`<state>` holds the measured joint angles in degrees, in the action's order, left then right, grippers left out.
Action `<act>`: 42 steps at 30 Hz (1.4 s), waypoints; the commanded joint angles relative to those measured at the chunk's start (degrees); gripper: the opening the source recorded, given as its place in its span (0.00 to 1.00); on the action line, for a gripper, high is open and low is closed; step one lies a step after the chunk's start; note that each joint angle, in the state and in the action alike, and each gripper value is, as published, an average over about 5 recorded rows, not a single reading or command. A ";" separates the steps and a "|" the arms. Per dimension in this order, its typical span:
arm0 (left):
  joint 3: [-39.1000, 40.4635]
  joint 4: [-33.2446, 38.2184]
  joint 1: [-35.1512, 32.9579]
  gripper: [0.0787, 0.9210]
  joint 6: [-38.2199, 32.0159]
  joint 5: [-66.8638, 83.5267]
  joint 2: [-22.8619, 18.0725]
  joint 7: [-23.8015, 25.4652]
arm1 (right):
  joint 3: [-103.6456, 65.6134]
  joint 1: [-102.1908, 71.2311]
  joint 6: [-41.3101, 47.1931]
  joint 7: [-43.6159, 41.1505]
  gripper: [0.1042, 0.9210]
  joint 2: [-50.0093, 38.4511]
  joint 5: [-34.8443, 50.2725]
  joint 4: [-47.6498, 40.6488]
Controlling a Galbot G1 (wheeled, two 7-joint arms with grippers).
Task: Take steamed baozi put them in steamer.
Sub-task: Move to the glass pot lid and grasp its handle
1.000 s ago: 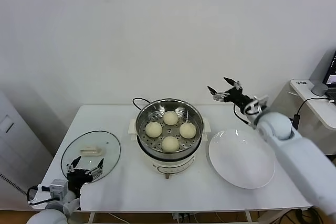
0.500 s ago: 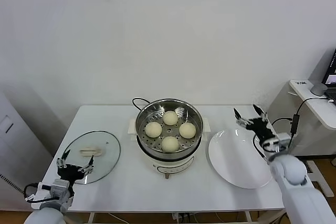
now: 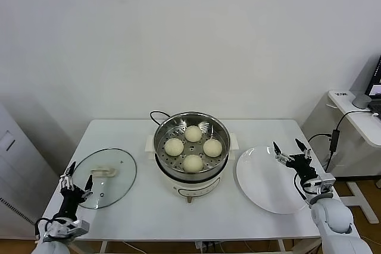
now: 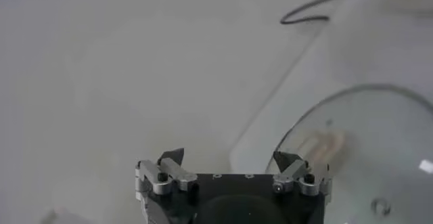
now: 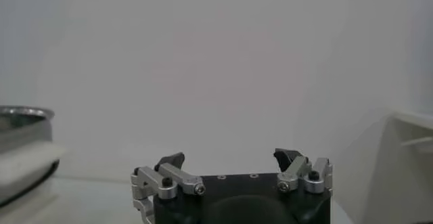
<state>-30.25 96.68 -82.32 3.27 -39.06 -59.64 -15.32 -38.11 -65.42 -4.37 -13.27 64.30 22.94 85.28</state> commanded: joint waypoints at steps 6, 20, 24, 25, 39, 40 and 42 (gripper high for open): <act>-1.06 -14.83 6.41 0.88 -9.31 -36.14 -4.23 -4.46 | -2.12 -2.11 -1.24 -0.91 0.88 2.36 -2.67 -1.28; -0.40 -19.64 13.29 0.88 -9.33 -39.01 -5.87 -4.84 | -1.91 -2.33 -1.98 -1.88 0.88 3.24 -4.34 -1.90; -0.15 -19.96 15.02 0.88 -8.75 -39.07 -6.11 -4.61 | -1.93 -2.33 -2.08 -2.12 0.88 3.31 -4.45 -2.21; -0.10 -20.14 15.40 0.88 -8.59 -39.04 -6.14 -4.54 | -1.93 -2.30 -2.10 -2.17 0.88 3.34 -4.48 -2.31; -0.01 -21.30 16.78 0.82 -9.12 -37.79 -6.77 -4.34 | -2.06 -1.93 -2.14 -2.47 0.88 3.50 -4.64 -2.76; -0.02 -21.30 16.72 0.79 -9.33 -37.60 -6.74 -4.33 | -2.10 -1.88 -2.10 -2.46 0.88 3.50 -4.64 -2.76; -0.04 -21.34 16.62 0.71 -9.85 -37.00 -6.68 -4.30 | -2.15 -1.75 -2.03 -2.43 0.88 3.51 -4.65 -2.77</act>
<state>-30.27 76.29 -67.06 -5.57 -76.33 -66.29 -19.58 -40.15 -67.28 -6.52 -15.72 67.77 18.34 82.53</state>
